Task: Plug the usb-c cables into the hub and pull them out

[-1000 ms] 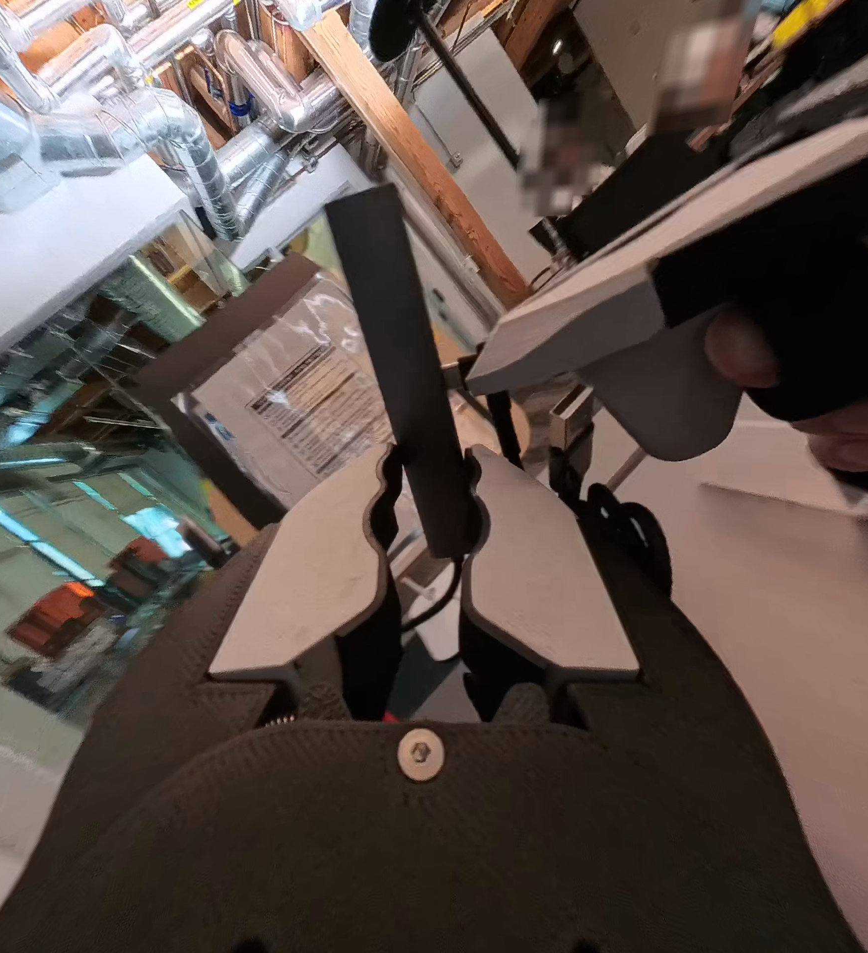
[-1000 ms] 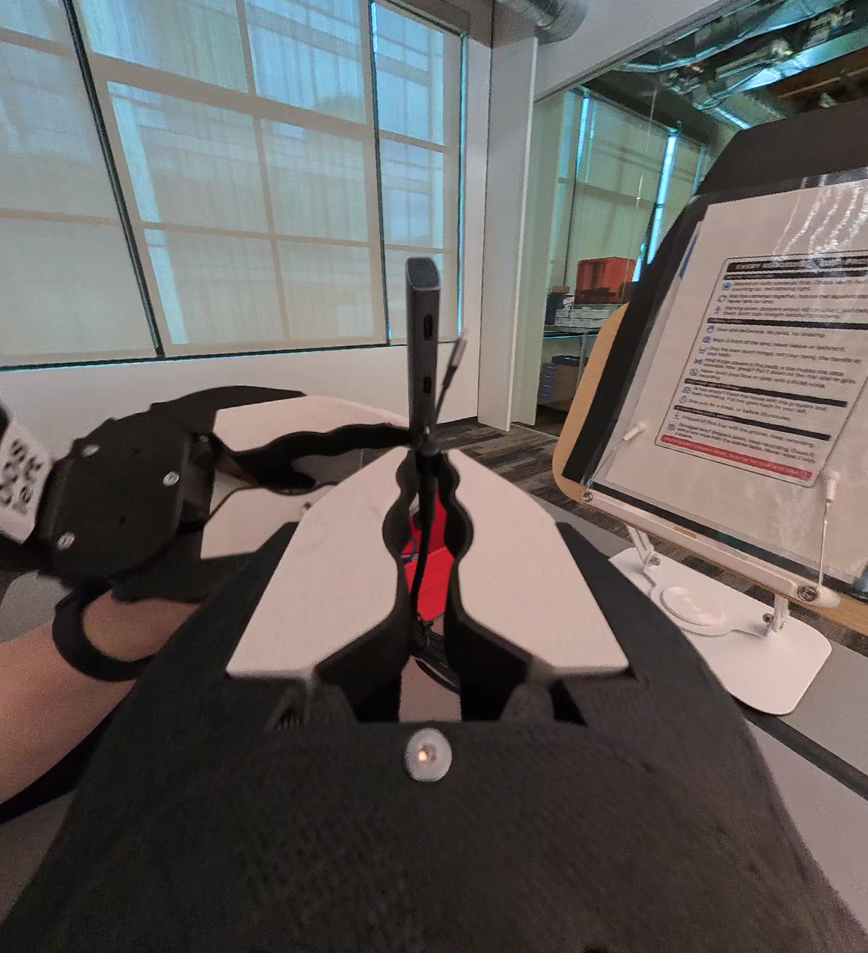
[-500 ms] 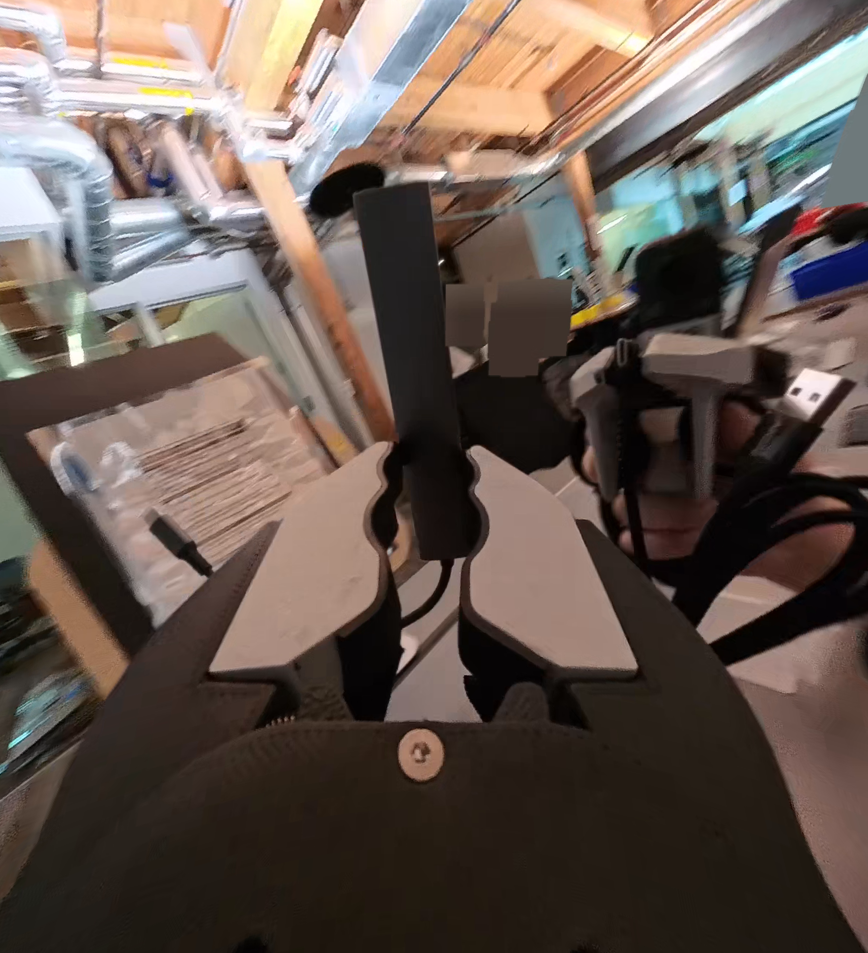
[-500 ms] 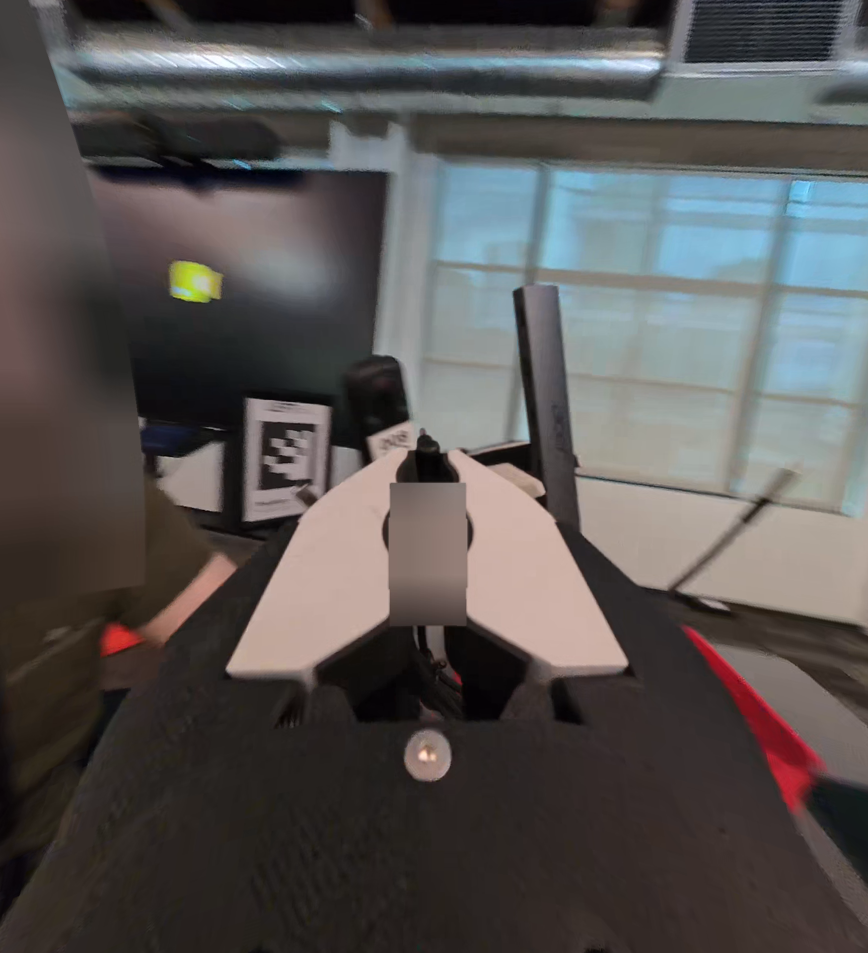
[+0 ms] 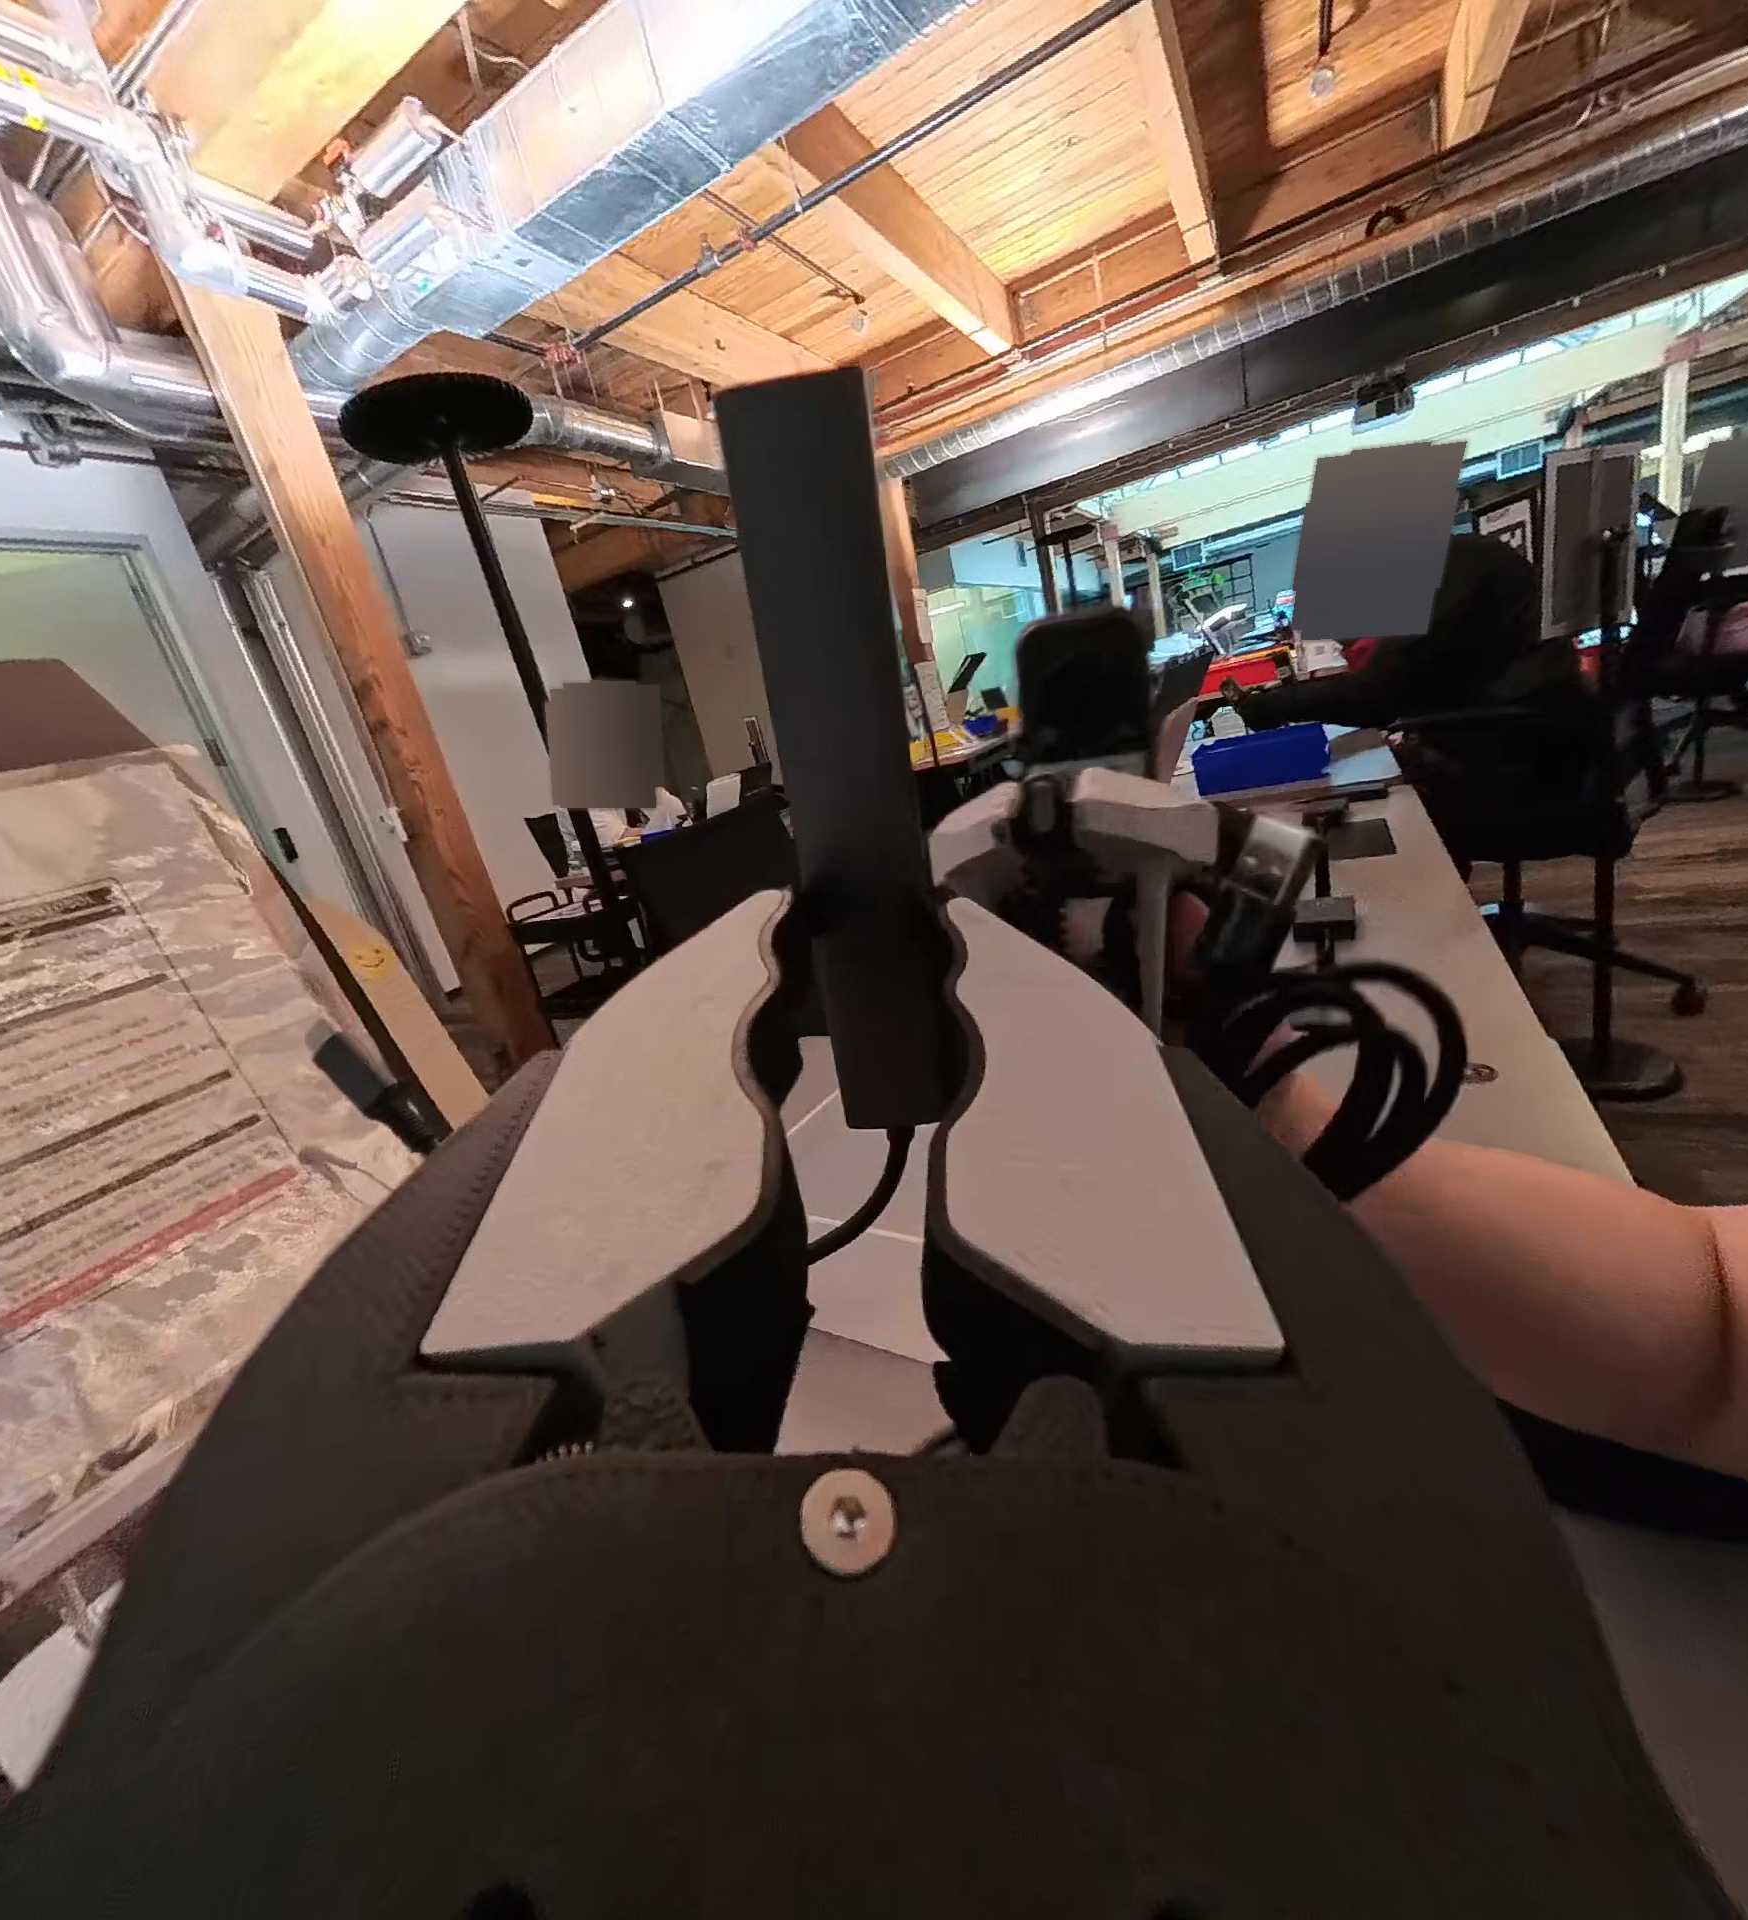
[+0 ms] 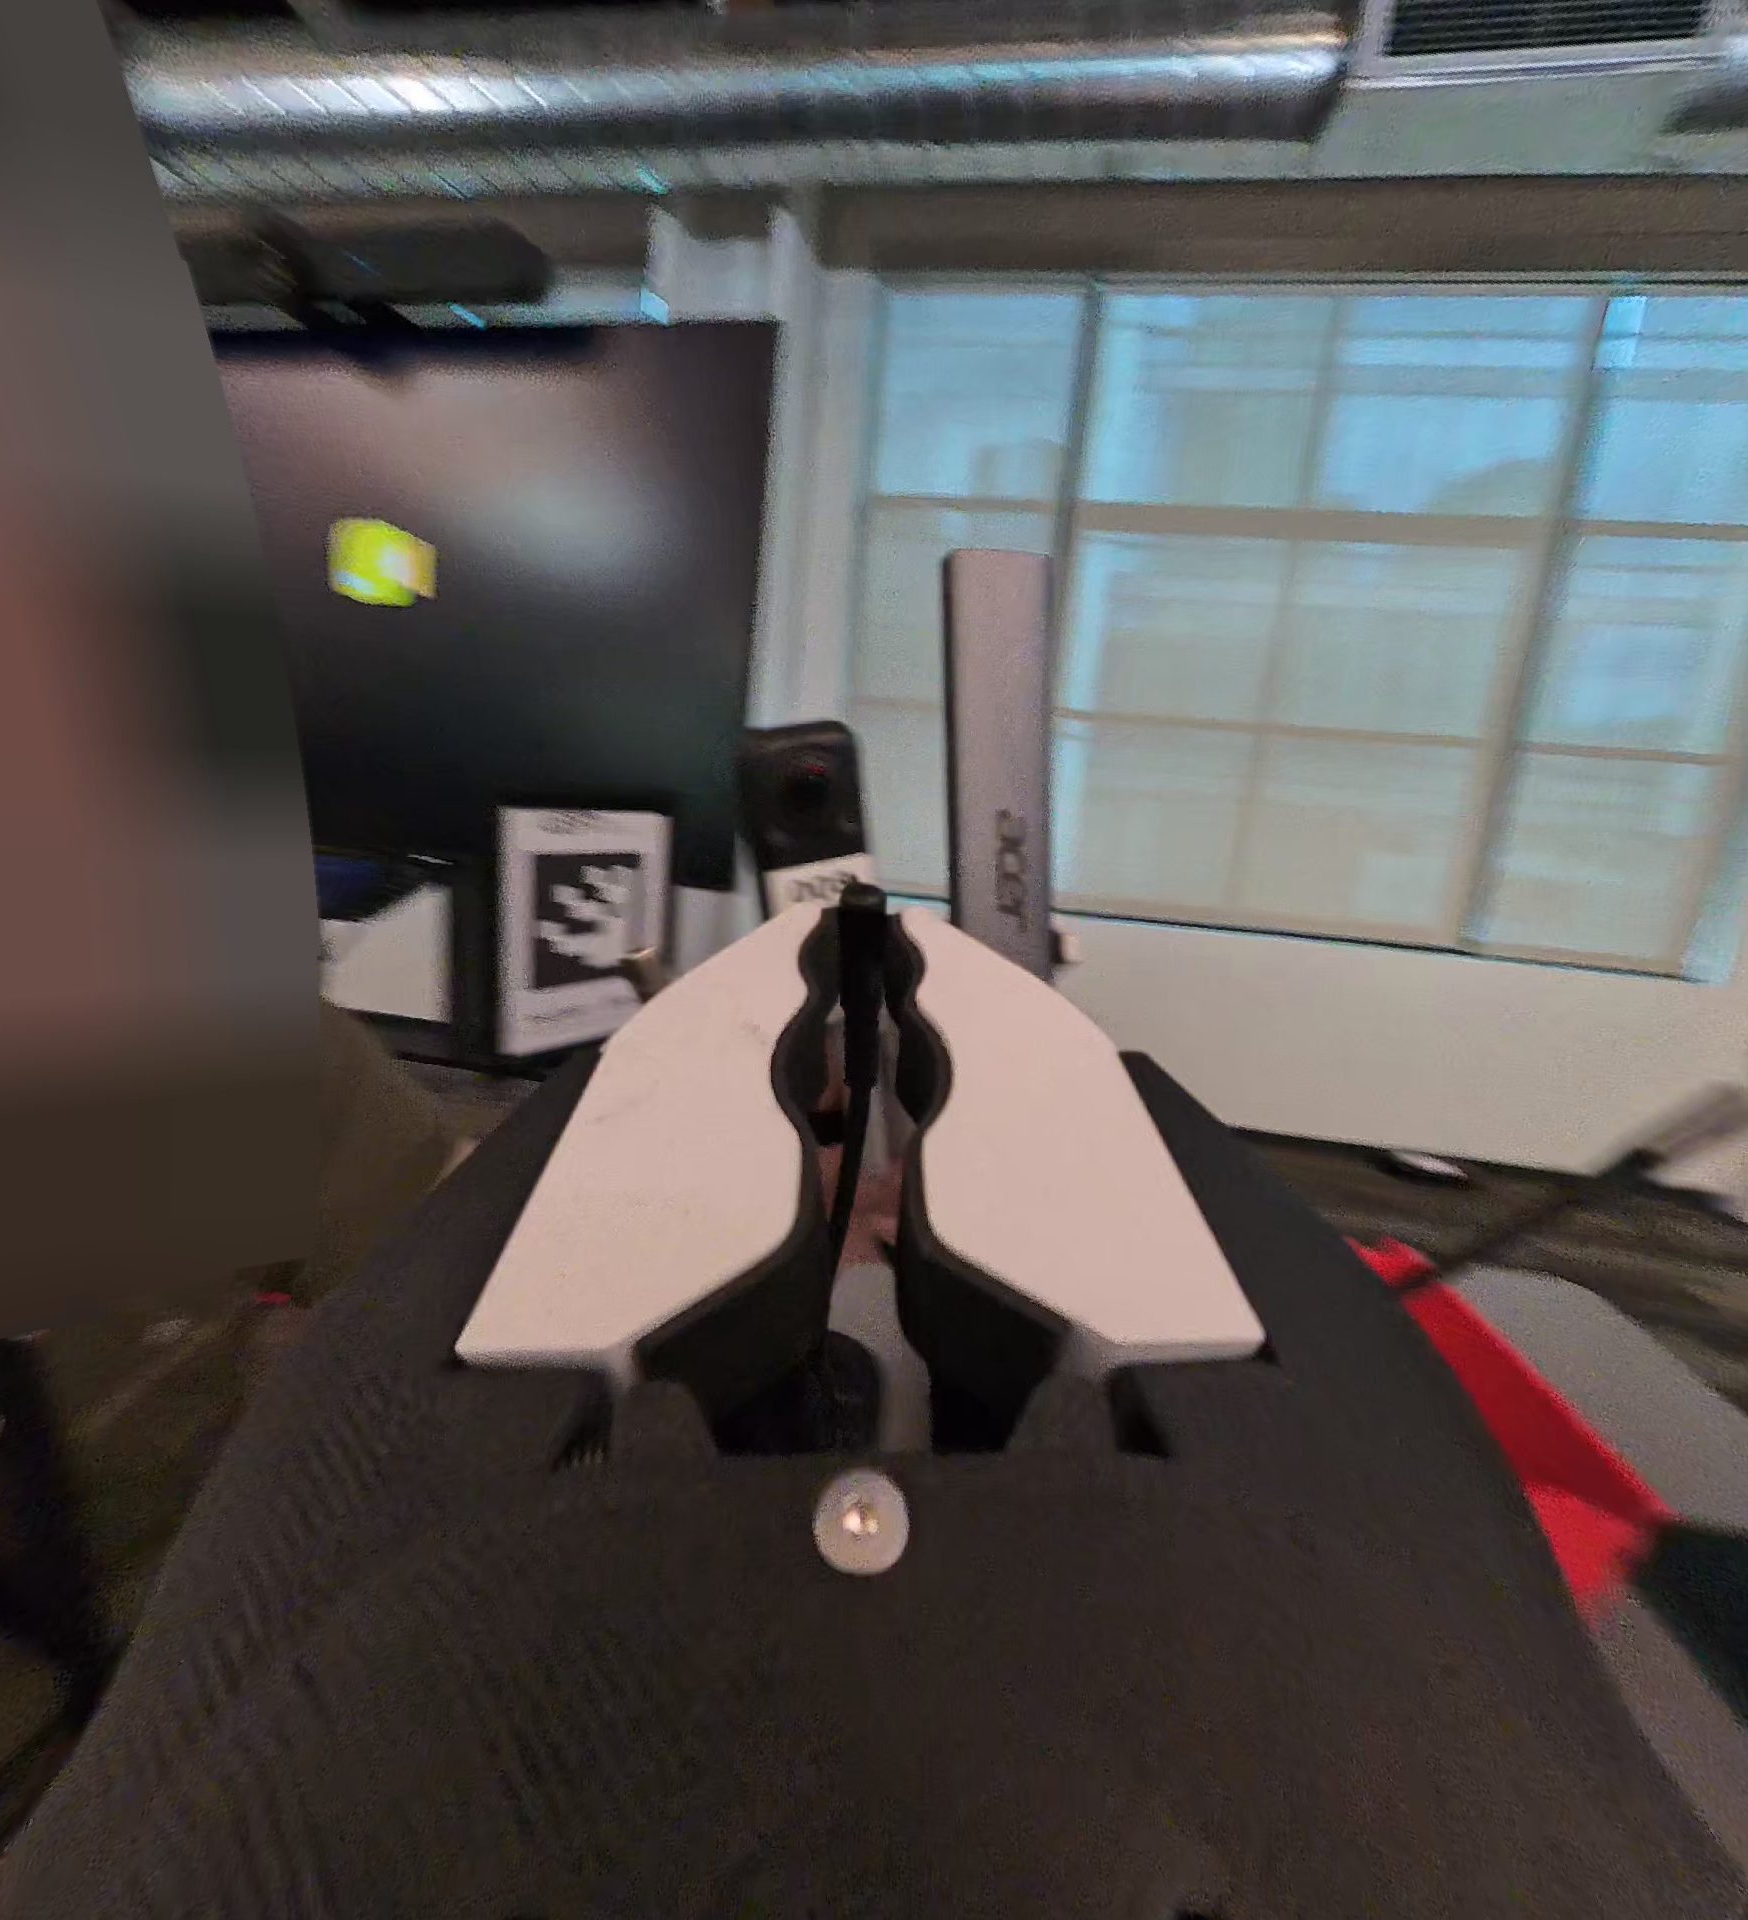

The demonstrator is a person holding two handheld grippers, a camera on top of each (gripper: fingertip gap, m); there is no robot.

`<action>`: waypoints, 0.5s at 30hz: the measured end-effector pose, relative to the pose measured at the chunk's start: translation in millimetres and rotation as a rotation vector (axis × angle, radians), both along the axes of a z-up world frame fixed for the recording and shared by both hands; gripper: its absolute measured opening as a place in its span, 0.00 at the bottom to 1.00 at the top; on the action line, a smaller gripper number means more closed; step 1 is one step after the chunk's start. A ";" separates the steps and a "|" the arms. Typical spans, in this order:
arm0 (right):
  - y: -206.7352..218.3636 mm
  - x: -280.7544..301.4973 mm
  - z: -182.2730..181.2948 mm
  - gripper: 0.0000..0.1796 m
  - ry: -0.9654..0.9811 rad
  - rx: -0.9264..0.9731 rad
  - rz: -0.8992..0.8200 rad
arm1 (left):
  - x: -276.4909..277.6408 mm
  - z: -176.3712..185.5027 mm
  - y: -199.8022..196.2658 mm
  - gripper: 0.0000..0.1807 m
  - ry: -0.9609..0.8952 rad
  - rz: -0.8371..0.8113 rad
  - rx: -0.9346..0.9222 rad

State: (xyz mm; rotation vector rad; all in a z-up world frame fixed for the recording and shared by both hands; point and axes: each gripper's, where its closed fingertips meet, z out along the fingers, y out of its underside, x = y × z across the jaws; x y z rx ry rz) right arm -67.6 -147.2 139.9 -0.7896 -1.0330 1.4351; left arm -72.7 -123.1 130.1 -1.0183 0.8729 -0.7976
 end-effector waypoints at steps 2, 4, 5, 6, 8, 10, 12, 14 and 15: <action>8.7 -2.3 0.7 0.04 -0.045 0.047 -0.180 | -1.2 0.0 3.5 0.12 -0.001 0.030 -0.010; 13.0 -3.8 1.7 0.04 -0.085 0.079 -0.308 | -1.1 -1.2 6.2 0.12 0.007 0.057 -0.017; 14.3 -4.0 2.7 0.04 -0.096 0.090 -0.360 | -0.8 -1.5 6.3 0.12 0.007 0.061 -0.019; 15.2 -3.4 4.4 0.04 -0.098 0.094 -0.406 | -0.6 -1.3 6.5 0.12 0.004 0.064 -0.021; 18.4 -2.2 6.6 0.04 -0.102 0.079 -0.480 | -1.3 -2.0 9.4 0.12 0.004 0.094 -0.021; 21.8 -1.8 6.1 0.04 -0.114 0.059 -0.526 | -2.5 -3.3 13.6 0.12 0.014 0.145 -0.005; 24.1 -1.8 5.4 0.04 -0.119 0.049 -0.556 | -2.2 -6.4 17.9 0.12 0.038 0.198 0.013; 27.0 -2.3 3.9 0.04 -0.127 0.043 -0.584 | -1.8 -7.3 19.9 0.12 0.038 0.231 0.028; 28.5 -2.6 2.9 0.04 -0.132 0.040 -0.598 | -0.9 -8.2 20.4 0.12 0.040 0.235 0.027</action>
